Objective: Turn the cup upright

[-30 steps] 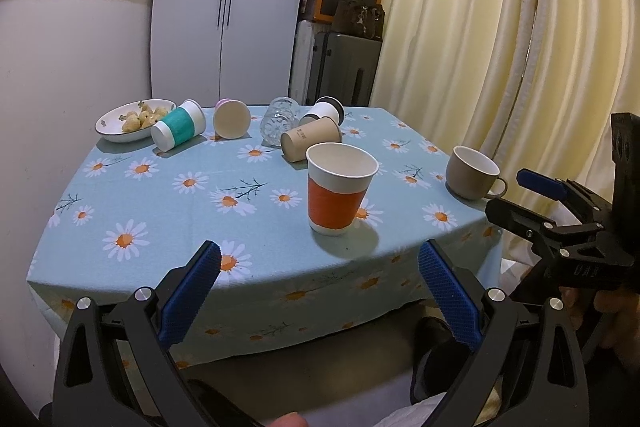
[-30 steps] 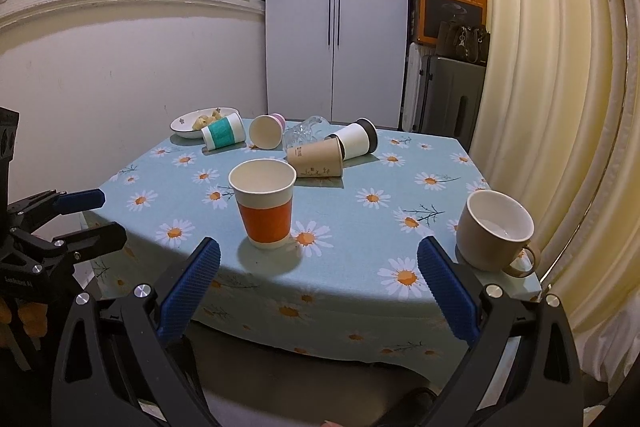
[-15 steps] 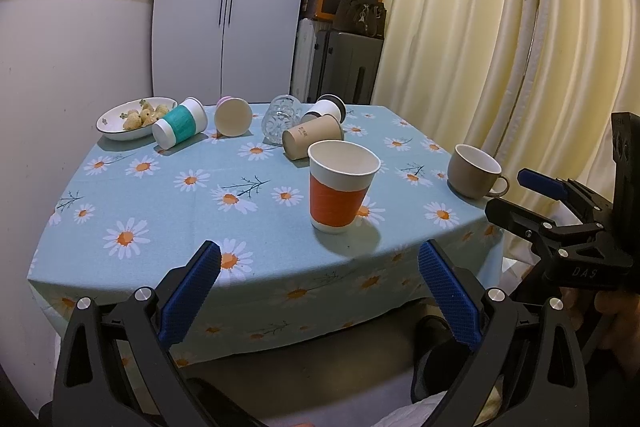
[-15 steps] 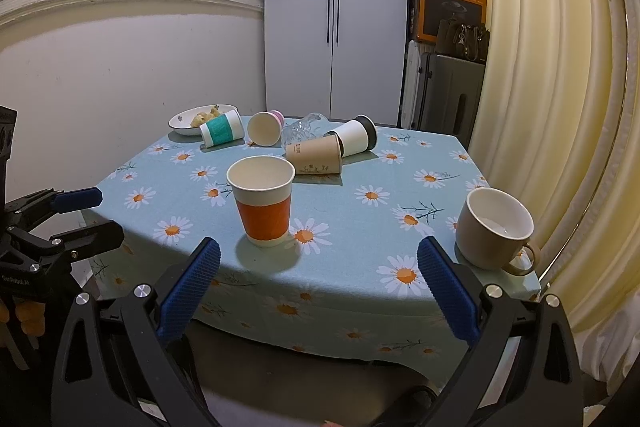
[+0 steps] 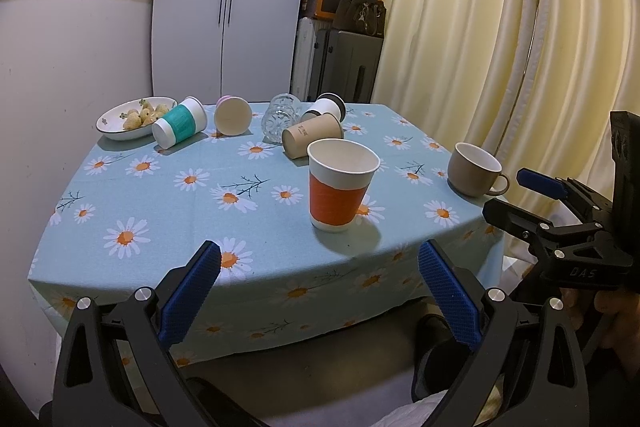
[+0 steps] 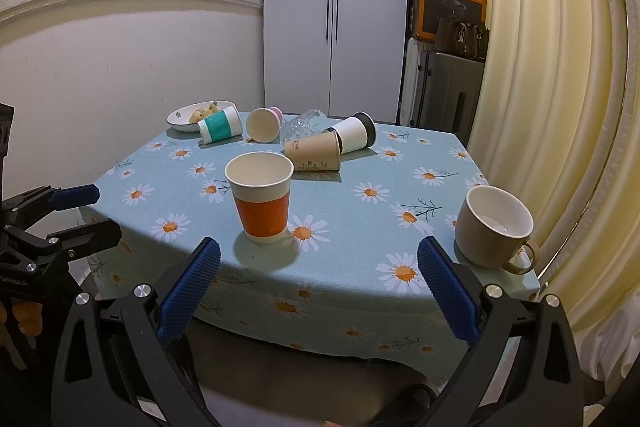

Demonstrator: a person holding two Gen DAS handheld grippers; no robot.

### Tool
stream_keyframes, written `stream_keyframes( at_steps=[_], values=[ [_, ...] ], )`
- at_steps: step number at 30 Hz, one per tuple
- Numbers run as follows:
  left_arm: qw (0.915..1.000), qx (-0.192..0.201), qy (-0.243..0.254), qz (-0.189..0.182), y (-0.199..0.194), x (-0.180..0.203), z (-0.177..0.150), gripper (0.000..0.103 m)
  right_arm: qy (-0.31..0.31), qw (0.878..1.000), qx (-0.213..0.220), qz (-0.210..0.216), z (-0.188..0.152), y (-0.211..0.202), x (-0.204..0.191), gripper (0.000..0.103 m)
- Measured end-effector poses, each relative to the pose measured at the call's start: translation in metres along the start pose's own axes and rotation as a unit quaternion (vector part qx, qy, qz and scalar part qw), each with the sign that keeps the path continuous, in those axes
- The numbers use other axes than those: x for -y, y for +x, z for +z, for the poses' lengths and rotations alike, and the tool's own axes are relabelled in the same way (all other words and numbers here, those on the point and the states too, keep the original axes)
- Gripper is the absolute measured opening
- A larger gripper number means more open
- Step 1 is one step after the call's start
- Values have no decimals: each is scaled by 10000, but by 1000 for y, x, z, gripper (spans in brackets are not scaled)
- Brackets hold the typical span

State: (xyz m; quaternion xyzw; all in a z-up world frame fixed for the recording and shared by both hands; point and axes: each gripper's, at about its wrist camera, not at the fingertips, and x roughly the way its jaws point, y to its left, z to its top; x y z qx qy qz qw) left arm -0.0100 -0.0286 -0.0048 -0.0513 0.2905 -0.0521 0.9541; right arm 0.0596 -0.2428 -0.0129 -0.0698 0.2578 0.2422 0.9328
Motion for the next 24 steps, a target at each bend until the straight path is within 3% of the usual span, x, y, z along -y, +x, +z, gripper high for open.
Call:
stream_keyframes(
  at_steps=[24],
  values=[
    [10000, -51, 0, -2, 2, -1, -2, 96, 84, 9999, -68, -29, -2, 4, 4, 98]
  ],
)
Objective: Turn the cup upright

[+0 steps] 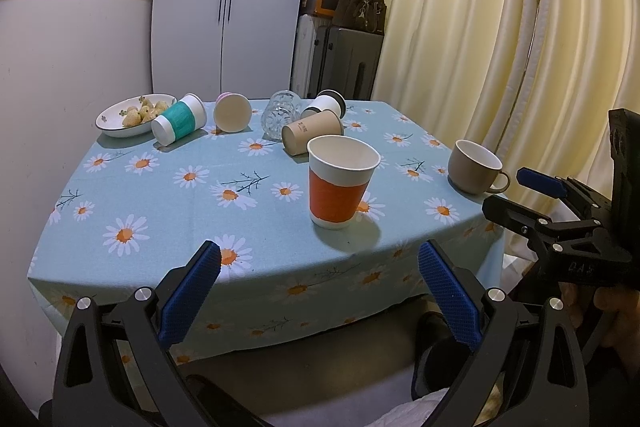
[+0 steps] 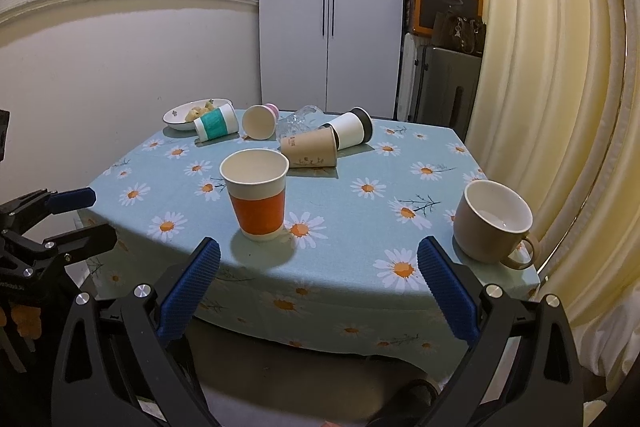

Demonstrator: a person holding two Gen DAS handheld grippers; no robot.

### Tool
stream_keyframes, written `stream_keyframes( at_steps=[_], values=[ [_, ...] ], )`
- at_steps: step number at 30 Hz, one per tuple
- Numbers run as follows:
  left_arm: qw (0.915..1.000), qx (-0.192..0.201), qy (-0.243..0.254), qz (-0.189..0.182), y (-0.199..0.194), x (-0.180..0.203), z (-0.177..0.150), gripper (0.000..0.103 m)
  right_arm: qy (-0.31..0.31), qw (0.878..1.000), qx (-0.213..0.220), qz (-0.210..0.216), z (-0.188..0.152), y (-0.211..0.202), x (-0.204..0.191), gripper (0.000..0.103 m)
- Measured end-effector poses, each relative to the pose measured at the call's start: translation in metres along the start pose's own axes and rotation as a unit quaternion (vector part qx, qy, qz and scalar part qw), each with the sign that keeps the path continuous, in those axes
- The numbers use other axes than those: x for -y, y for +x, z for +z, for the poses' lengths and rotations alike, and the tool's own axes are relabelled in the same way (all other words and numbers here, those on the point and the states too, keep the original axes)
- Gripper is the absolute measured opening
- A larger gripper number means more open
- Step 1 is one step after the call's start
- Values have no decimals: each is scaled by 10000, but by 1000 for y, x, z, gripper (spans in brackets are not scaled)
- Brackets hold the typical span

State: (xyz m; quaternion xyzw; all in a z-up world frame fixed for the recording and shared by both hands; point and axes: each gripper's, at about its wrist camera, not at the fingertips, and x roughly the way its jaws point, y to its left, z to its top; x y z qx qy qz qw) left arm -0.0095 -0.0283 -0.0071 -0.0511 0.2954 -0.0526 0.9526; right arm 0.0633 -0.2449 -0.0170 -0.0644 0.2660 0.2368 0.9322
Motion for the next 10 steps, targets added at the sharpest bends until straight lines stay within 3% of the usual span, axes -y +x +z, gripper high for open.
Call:
stream_keyframes(
  at_steps=[10],
  values=[
    [10000, -27, -34, 29, 2, -1, 1, 96, -38, 10000, -34, 0, 0, 2, -2, 98]
  ],
)
